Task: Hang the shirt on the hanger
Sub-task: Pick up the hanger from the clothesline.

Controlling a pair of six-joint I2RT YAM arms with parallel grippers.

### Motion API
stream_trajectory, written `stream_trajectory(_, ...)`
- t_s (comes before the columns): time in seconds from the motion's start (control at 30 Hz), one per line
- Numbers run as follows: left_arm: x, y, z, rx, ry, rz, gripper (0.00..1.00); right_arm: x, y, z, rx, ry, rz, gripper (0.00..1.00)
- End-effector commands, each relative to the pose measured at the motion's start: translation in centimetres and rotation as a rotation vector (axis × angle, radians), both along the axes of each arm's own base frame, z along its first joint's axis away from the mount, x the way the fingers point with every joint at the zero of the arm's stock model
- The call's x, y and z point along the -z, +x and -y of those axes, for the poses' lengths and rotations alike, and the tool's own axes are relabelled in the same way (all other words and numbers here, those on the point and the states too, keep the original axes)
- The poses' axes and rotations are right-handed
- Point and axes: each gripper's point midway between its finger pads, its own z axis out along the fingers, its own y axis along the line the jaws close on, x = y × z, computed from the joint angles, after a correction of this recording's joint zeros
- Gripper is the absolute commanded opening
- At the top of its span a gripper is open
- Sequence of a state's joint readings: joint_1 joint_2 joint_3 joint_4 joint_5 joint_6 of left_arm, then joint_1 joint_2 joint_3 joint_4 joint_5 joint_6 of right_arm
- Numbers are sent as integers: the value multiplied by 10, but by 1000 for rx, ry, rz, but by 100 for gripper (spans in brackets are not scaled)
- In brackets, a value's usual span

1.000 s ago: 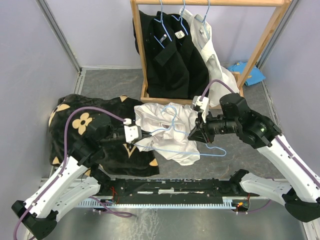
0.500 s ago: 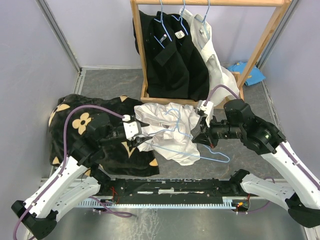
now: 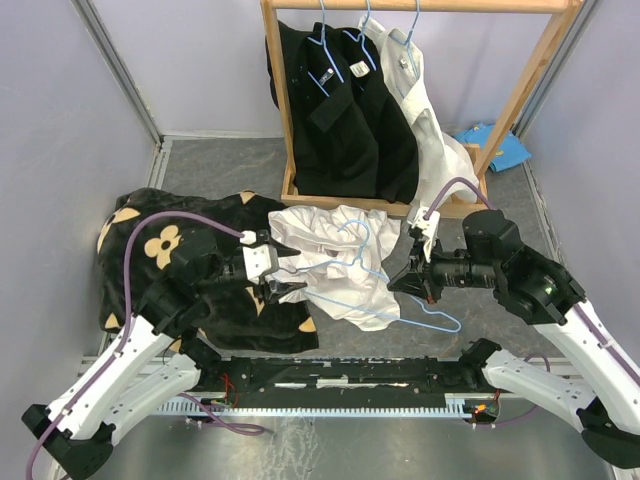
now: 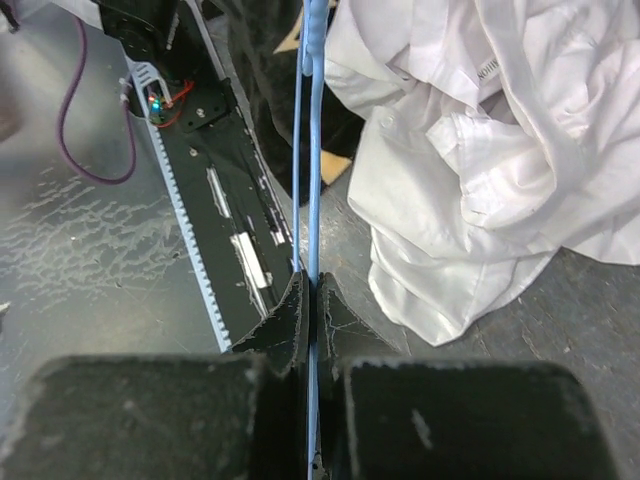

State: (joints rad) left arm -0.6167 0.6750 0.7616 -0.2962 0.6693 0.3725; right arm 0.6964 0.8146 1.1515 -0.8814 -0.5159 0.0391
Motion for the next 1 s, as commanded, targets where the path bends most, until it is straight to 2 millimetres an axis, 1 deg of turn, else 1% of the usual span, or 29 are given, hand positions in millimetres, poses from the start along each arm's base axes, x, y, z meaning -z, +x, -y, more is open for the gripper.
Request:
stream_trajectory(0.0, -3, -9, 12, 111, -17, -2, 71, -28, -3, -16, -65, 118, 42, 0)
stream_trajectory(0.07, -3, -9, 16, 133, -17, -9, 68, -31, -3, -20, -81, 134, 36, 0)
stream_trajectory(0.13, -4, -8, 18, 146, -16, -17, 59, -32, -4, -24, -97, 146, 21, 0)
stream_trajectory(0.17, -4, -7, 19, 144, -14, -19, 52, -33, -4, -26, -105, 153, 17, 0)
stream_trajectory(0.27, -6, 0, 19, 116, -8, -15, 16, -29, -4, -28, -113, 144, 5, 0)
stream_trajectory(0.3, -7, 2, 19, 106, -8, -10, 6, -25, -3, -27, -111, 132, 1, 3)
stream_trajectory(0.33, -7, 3, 18, 99, -7, -6, 3, -22, -2, -26, -109, 118, 0, 8)
stream_trajectory(0.43, -9, 1, 16, 100, -9, 21, 3, -14, -2, -21, -110, 69, -4, 30)
stream_trajectory(0.47, -10, -1, 15, 103, -12, 32, 3, -11, -2, -21, -112, 56, -12, 35)
stream_trajectory(0.53, -11, -3, 14, 105, -15, 45, 3, -8, -4, -20, -121, 39, -29, 41)
stream_trajectory(0.6, -12, -3, 13, 105, -14, 49, 3, -5, -5, -20, -131, 26, -47, 42)
stream_trajectory(0.73, -12, -6, 12, 112, -14, 43, 3, -2, -7, -20, -141, 12, -56, 43)
stream_trajectory(0.83, -11, -9, 13, 126, -13, 34, 3, -2, -6, -20, -141, 8, -57, 39)
stream_trajectory(0.9, -10, -9, 13, 127, -10, 30, 3, -4, -7, -21, -148, 13, -60, 30)
stream_trajectory(0.97, -10, -8, 12, 124, -7, 26, 3, -6, -7, -21, -152, 18, -59, 18)
